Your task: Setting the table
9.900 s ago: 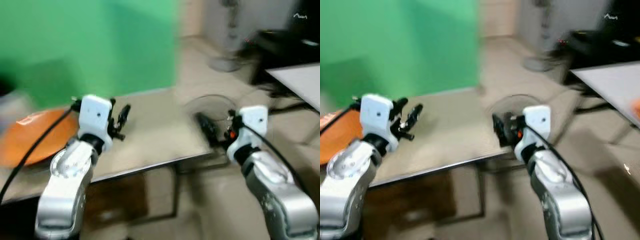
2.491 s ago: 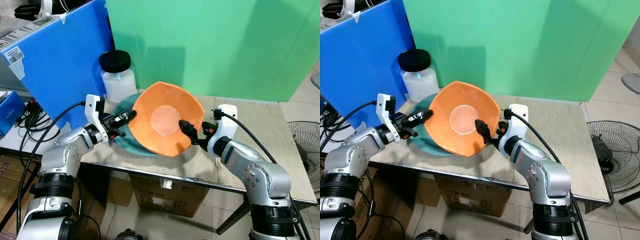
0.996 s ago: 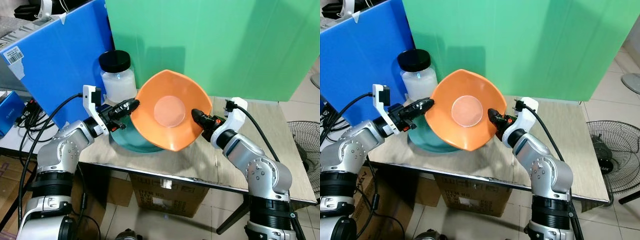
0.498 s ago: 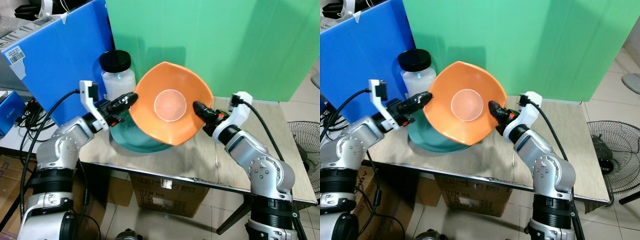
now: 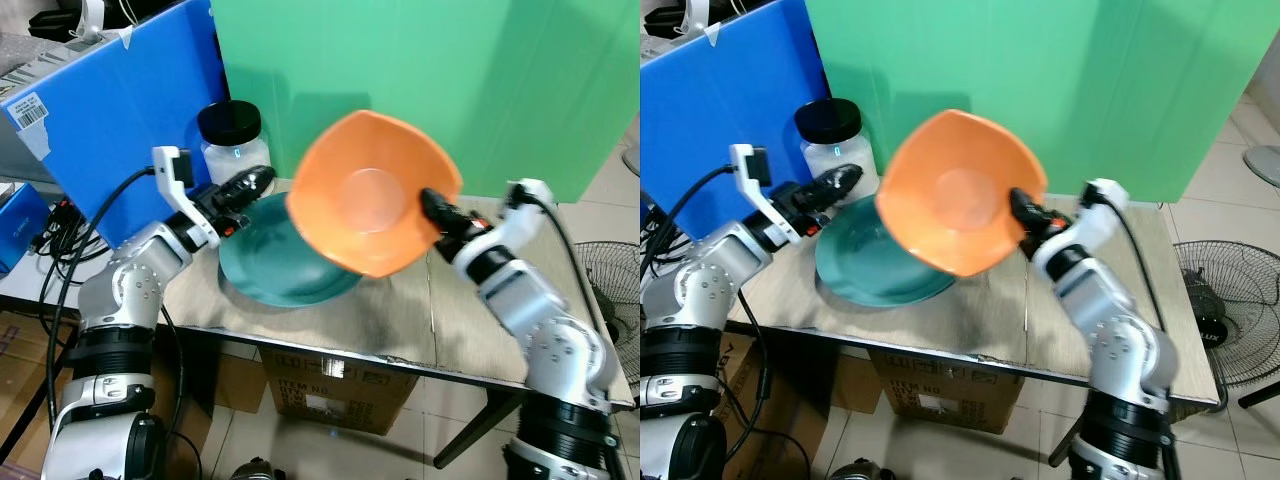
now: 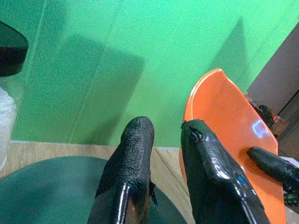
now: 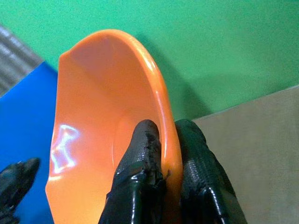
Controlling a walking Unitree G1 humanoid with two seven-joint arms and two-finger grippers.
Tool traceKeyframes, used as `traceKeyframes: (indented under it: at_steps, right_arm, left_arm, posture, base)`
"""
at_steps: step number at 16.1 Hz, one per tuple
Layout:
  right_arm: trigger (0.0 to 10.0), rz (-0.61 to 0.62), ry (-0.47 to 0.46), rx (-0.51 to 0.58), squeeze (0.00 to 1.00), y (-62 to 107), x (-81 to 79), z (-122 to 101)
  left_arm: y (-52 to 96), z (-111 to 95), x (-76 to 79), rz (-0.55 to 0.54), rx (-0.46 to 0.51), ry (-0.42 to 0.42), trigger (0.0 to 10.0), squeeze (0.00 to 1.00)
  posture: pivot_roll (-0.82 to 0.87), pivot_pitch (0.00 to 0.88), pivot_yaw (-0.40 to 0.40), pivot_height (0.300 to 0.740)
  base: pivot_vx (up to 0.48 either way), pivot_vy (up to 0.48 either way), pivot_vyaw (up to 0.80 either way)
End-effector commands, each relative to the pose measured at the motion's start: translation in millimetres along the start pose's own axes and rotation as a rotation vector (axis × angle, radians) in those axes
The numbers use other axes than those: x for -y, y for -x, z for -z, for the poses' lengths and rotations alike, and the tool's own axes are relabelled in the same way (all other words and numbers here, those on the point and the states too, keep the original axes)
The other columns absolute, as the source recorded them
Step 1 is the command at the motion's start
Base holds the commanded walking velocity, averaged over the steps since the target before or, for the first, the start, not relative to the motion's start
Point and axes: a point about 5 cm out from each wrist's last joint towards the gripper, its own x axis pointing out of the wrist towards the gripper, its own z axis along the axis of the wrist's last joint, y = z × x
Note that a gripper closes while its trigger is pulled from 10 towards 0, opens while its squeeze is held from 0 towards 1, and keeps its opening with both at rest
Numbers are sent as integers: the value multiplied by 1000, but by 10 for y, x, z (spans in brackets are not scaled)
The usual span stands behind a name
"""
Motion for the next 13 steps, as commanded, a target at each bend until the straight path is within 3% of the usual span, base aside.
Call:
traceKeyframes:
  at_steps: [1, 3, 4, 5, 6, 8, 11, 13]
  right_arm:
    - [0, 4, 31, 87, 0, 68, -23, -167]
    - [0, 76, 110, 153, 0, 156, 53, -321]
    - [0, 132, 174, 196, 0, 249, 91, -431]
    - [10000, 170, 265, 182, 0, 334, 99, -472]
    - [10000, 163, 378, 220, 0, 463, 9, -516]
    - [10000, 231, 452, 239, 0, 555, -34, -491]
    - [10000, 309, 529, 259, 0, 655, -28, -418]
    - [10000, 333, 572, 249, 0, 675, -23, -388]
  left_arm:
    - [6, -137, 54, -1, 65, -41, 10000, 0]
    - [50, -198, 131, -3, 76, -84, 10000, 0]
    - [82, -199, 178, -35, 62, -155, 10000, 0]
    - [110, -158, 202, -139, 40, -247, 10000, 0]
    - [119, -68, 310, -236, 44, -336, 10000, 0]
    - [94, 55, 451, -312, 30, -387, 10000, 0]
    - [58, 256, 600, -330, -26, -549, 10000, 0]
    - [45, 312, 619, -362, -32, -572, 10000, 0]
  posture:
    - [28, 0, 69, 740]
    - [25, 0, 69, 740]
    - [24, 0, 69, 740]
    - [22, 0, 71, 740]
    - [13, 0, 75, 740]
    - [9, 0, 72, 740]
    - [-2, 0, 59, 740]
    - [-11, 0, 58, 740]
  base:
    - [0, 0, 0]
    - [0, 0, 0]
    - [0, 0, 0]
    - [0, 0, 0]
    - [0, 0, 0]
    - [0, 0, -400]
    - [0, 0, -800]
    - [0, 0, -800]
